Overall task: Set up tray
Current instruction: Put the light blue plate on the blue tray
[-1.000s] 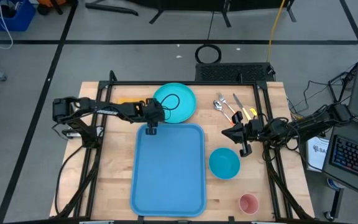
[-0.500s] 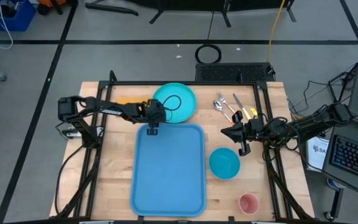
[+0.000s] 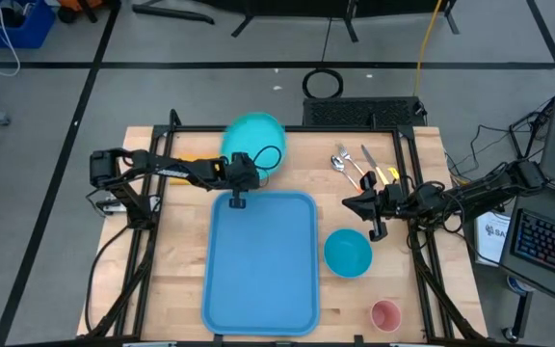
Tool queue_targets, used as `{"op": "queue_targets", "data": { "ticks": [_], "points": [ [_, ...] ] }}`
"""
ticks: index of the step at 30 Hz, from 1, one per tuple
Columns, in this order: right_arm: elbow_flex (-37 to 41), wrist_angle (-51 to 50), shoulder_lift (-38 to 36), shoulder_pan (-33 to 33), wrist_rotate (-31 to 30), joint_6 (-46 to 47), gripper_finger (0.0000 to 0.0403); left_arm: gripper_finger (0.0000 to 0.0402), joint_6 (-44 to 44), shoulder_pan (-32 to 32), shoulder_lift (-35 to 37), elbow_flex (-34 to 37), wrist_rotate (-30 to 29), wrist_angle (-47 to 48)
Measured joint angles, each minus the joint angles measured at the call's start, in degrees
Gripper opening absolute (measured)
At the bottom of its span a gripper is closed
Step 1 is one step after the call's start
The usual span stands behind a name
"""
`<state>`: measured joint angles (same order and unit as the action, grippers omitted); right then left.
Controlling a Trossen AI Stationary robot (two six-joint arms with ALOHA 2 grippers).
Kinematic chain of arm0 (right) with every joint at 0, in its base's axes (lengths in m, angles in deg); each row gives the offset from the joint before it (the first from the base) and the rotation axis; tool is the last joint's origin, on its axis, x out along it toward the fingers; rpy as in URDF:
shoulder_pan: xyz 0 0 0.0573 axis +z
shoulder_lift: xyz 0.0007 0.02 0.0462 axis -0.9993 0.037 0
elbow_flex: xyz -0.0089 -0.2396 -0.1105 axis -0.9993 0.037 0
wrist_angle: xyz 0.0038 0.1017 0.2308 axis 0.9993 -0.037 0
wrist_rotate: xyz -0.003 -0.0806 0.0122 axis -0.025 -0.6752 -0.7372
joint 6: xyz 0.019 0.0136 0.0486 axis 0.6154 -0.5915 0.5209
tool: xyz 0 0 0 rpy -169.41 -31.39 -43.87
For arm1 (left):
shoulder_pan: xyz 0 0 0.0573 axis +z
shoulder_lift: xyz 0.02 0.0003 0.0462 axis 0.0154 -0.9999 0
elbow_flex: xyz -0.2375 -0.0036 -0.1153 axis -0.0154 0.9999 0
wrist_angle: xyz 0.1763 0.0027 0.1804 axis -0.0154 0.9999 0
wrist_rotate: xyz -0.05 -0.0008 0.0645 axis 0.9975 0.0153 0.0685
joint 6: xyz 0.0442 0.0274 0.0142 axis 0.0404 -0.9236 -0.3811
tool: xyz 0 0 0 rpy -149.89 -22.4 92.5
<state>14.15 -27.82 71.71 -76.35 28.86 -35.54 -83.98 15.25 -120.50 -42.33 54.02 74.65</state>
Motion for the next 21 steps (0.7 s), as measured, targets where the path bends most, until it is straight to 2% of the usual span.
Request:
{"op": "queue_targets", "data": {
  "ticks": [14, 21],
  "points": [
    [0.0, -0.5, 0.0, 0.0, -0.2, 0.0, 0.0000, 0.0006, -0.3, -2.0, 1.6, 0.0, -5.8, 1.4],
    [0.0, -0.8, 0.0, 0.0, -1.5, 0.2, 0.0000, 0.0006, 3.1, -6.8, 6.0, -1.0, -6.0, 9.3]
  ]
}}
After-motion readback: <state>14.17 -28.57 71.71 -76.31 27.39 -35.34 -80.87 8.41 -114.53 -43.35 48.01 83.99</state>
